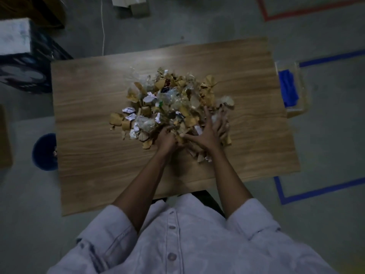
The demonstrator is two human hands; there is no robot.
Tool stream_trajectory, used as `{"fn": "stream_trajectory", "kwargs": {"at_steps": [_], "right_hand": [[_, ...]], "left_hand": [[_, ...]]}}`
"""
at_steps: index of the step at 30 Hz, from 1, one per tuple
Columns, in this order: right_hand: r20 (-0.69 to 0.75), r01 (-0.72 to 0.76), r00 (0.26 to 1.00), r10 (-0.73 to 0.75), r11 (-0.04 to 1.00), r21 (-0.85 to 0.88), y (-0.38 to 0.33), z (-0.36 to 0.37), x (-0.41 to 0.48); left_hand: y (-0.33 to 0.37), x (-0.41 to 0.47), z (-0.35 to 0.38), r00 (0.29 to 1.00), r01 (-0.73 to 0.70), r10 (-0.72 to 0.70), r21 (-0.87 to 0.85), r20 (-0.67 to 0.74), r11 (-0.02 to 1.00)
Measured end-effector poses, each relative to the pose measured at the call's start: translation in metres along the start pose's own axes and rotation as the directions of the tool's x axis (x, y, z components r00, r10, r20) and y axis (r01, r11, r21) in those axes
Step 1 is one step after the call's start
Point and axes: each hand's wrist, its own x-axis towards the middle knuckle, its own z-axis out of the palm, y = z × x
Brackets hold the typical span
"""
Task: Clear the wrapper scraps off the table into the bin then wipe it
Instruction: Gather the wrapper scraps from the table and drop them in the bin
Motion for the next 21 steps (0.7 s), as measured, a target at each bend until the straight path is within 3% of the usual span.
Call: {"fn": "stream_trajectory", "kwargs": {"at_steps": [2,4,9,12,14,16,18,19,21], "right_hand": [[-0.035,0.027,0.999,-0.036,0.973,-0.231,-0.004,0.020,-0.006],[-0.069,0.056,0.994,-0.085,0.937,-0.345,-0.003,0.034,-0.017],[-0.140,0.162,0.963,-0.232,0.908,-0.386,0.005,0.035,-0.024],[-0.190,0.276,0.911,-0.367,0.883,-0.380,0.010,0.023,-0.014],[-0.187,0.336,0.897,-0.399,0.894,-0.295,0.011,0.012,-0.011],[-0.230,0.338,0.901,-0.369,0.927,-0.165,0.008,0.001,-0.011],[-0.289,0.283,0.918,-0.270,0.959,0.001,0.004,-0.006,-0.008],[-0.307,0.250,0.928,-0.210,0.963,0.097,-0.001,-0.010,-0.007],[-0.323,0.202,0.942,-0.087,0.917,0.344,-0.016,-0.017,-0.009]], "left_hand": [[-0.003,0.008,0.009,0.993,-0.111,0.103,0.134,0.065,0.985],[-0.024,0.032,0.017,0.984,-0.171,0.152,0.226,0.099,0.959],[-0.024,0.015,0.033,0.992,-0.127,0.129,0.225,0.005,0.966],[-0.024,-0.016,0.038,0.909,-0.308,0.398,0.440,-0.128,0.844],[-0.031,-0.027,0.034,0.851,-0.372,0.489,0.438,-0.191,0.818],[-0.036,-0.034,0.031,0.900,-0.292,0.360,0.274,-0.245,0.917],[-0.033,-0.039,0.027,0.980,-0.024,0.027,0.017,-0.198,1.000],[-0.030,-0.043,0.024,0.990,0.121,-0.127,-0.095,-0.063,0.988],[-0.021,-0.057,0.017,0.903,0.368,-0.311,-0.157,0.297,0.917]]}}
